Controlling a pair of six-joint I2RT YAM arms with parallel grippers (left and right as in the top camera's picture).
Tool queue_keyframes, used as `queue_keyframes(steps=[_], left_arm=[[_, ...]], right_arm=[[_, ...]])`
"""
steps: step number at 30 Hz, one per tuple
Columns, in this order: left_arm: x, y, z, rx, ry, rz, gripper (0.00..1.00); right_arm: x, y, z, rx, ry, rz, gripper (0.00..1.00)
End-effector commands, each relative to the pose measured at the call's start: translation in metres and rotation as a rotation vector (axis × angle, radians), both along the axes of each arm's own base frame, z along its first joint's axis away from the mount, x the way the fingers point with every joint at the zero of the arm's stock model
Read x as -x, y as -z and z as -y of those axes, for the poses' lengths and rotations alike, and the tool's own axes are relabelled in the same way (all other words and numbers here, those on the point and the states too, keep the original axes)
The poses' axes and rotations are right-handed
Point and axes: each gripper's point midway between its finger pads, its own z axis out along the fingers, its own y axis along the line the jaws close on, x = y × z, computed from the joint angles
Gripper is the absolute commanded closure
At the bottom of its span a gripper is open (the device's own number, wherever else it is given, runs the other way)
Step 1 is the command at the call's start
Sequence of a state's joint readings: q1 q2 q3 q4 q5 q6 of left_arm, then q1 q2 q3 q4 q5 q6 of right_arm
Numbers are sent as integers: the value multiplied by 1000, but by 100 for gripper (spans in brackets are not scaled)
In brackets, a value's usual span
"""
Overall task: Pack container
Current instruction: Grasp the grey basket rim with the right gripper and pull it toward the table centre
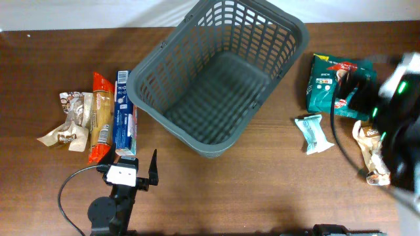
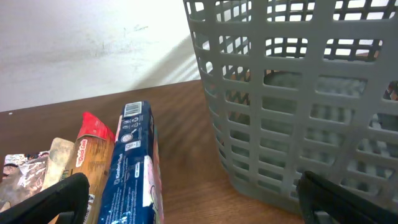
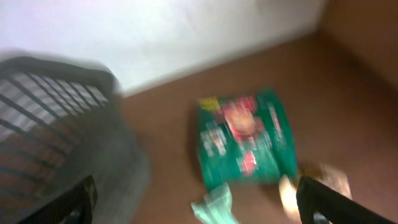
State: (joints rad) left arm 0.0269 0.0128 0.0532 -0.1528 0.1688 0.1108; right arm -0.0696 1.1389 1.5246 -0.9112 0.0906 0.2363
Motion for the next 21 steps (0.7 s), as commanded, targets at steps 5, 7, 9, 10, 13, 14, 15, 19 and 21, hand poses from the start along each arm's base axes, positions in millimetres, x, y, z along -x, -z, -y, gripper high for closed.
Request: queue_keyframes(steps=[5,7,9,10,13,14,15,19,21], left_arm=[[0,0,2,6,7,4,1],[0,0,2,6,7,4,1],[0,0,2,5,7,4,1],[0,0,2,6,7,4,1],[0,0,2,6,7,4,1],[0,0,2,6,7,4,1],[0,0,2,6,7,4,1],[0,0,2,6,7,4,1],[0,0,2,6,7,4,1]], right_arm=[[-65,-66,-19,57,-199,-9,1],[-81,-63,-28,70,-281,-41,1],[-99,-53,-36,96,-368,-87,1],[-108,-45,-40,112,-414,-110,1],[-129,-21,-47,143,-517,-165,1],[-135,-13,-49,154,-546,-179,1],[-141,-3,-50,166,-571,-198,1],[-161,34,-57,251,-681,-263,1],[-166,42,-62,280,-721,-272,1]])
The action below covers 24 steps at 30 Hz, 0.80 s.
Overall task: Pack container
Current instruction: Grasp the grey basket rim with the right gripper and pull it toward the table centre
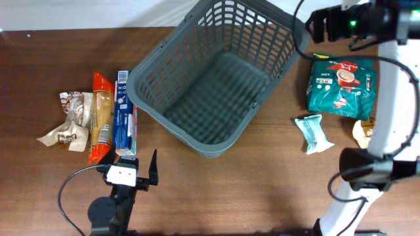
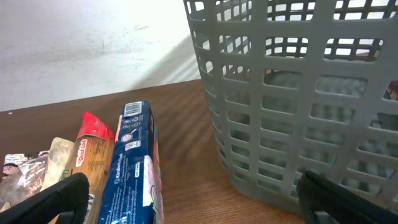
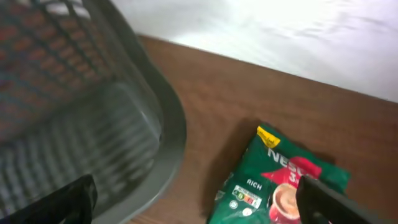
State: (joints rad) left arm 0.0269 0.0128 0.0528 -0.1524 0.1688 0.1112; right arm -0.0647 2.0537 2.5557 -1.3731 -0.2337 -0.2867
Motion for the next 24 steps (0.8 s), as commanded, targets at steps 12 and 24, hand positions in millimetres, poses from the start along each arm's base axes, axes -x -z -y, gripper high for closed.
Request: queue_keyframes(steps=[12,24], left_arm=[[0,0,2,6,7,4,1],[0,0,2,6,7,4,1]], right_arm=[[-40,54,-52,129,-281,-2,1],[-65,65,-54,101,-249,34,1]])
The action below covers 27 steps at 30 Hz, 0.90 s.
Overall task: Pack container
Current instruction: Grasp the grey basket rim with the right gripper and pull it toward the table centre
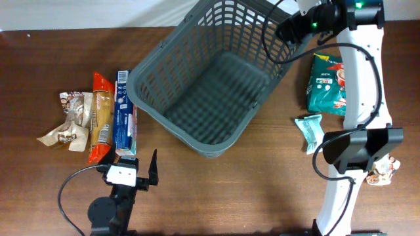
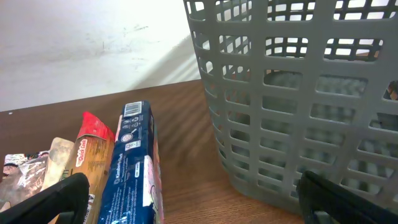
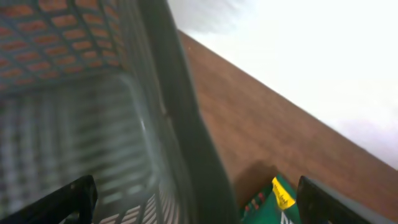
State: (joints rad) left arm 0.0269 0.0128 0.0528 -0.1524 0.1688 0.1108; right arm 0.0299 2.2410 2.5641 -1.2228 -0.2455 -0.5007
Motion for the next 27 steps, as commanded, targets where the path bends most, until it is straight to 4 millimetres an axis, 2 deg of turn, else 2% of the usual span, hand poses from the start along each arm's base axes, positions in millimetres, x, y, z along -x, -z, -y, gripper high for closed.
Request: queue_keyframes(steps=[1,9,13,16,17,22,27], left_arm=[[0,0,2,6,7,4,1],[0,0,2,6,7,4,1],[0,0,2,6,7,4,1],[0,0,2,6,7,4,1],[0,0,2,6,7,4,1],[0,0,2,6,7,4,1],[0,0,2,6,7,4,1]], right_arm=[[-7,0,-5,-33,25,8,1],[-15,21,-22,-42,10,-24,1],[-18,20,-26,-47,8,-10,17],[-21,19,-22,-52,57,-9,32],[-21,18,-22,-57,64,-9,33],[-21,19,-20,-67,88,-18,67],[-17,23,-17,-68,119,-47,70]])
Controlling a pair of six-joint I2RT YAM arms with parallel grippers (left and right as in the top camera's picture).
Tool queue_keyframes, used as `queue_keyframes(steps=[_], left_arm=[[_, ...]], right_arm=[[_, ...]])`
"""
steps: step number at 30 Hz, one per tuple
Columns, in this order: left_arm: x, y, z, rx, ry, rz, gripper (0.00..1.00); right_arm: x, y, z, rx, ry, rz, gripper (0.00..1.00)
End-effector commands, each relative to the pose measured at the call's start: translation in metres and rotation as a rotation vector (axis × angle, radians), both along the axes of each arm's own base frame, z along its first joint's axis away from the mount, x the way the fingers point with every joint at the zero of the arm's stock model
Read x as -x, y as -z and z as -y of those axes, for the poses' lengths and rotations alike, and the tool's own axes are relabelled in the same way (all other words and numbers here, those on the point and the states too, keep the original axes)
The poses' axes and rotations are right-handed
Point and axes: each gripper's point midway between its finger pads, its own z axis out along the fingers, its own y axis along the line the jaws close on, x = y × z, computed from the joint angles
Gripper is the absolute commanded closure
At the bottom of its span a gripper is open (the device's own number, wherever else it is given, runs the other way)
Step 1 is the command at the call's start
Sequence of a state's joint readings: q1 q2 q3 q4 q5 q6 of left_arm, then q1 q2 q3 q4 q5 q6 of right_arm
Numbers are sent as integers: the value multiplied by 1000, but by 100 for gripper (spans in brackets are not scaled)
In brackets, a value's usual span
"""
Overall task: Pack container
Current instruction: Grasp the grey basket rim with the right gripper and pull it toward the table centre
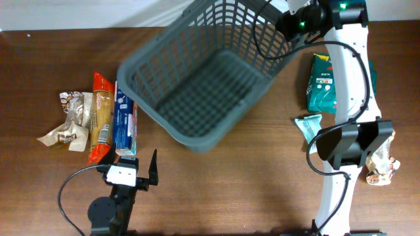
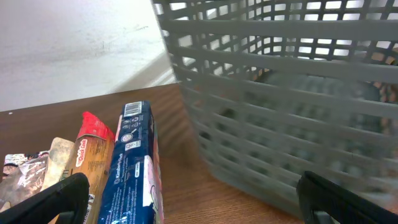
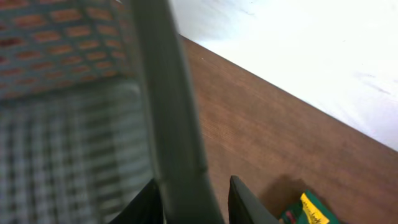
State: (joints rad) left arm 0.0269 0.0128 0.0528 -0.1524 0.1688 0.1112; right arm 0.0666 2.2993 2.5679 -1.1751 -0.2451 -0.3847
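The grey plastic basket is tilted and blurred at the table's middle, and its wall fills the left wrist view. My right gripper is at the basket's far right corner. Seen from the right wrist, this gripper is shut on the basket's rim. My left gripper rests open at the front left, and the left wrist view shows nothing in that gripper. A blue pack, an orange pack and brown wrappers lie left of the basket.
On the right lie a green coffee pouch, a pale teal packet and a beige wrapper, partly behind my right arm. The basket's left corner nearly touches the blue pack. A white wall runs behind the table.
My right gripper, then open at the basket's far right rim, is now shut on that rim. The basket has shifted left toward the blue pack. The left arm has not moved.
My right arm was first low over the packets at the right. Then it was at the back beside the basket's right corner, then open over the rim. Now it grips the rim and the basket sits further left. The left gripper stayed open throughout.
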Motion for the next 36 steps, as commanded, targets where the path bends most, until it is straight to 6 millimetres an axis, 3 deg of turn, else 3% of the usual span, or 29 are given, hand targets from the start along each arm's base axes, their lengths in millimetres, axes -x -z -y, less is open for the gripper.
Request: queue_keyframes(steps=[1,6,14,19,32,36], left_arm=[[0,0,2,6,7,4,1],[0,0,2,6,7,4,1],[0,0,2,6,7,4,1],[0,0,2,6,7,4,1],[0,0,2,6,7,4,1],[0,0,2,6,7,4,1]], right_arm=[[-1,1,4,1,66,-17,70],[5,4,5,-13,93,-50,85],[15,4,11,-28,172,-99,85],[24,5,16,-56,265,-150,94],[46,-16,32,-165,562,-203,94],[57,-12,34,-154,586,-244,94]])
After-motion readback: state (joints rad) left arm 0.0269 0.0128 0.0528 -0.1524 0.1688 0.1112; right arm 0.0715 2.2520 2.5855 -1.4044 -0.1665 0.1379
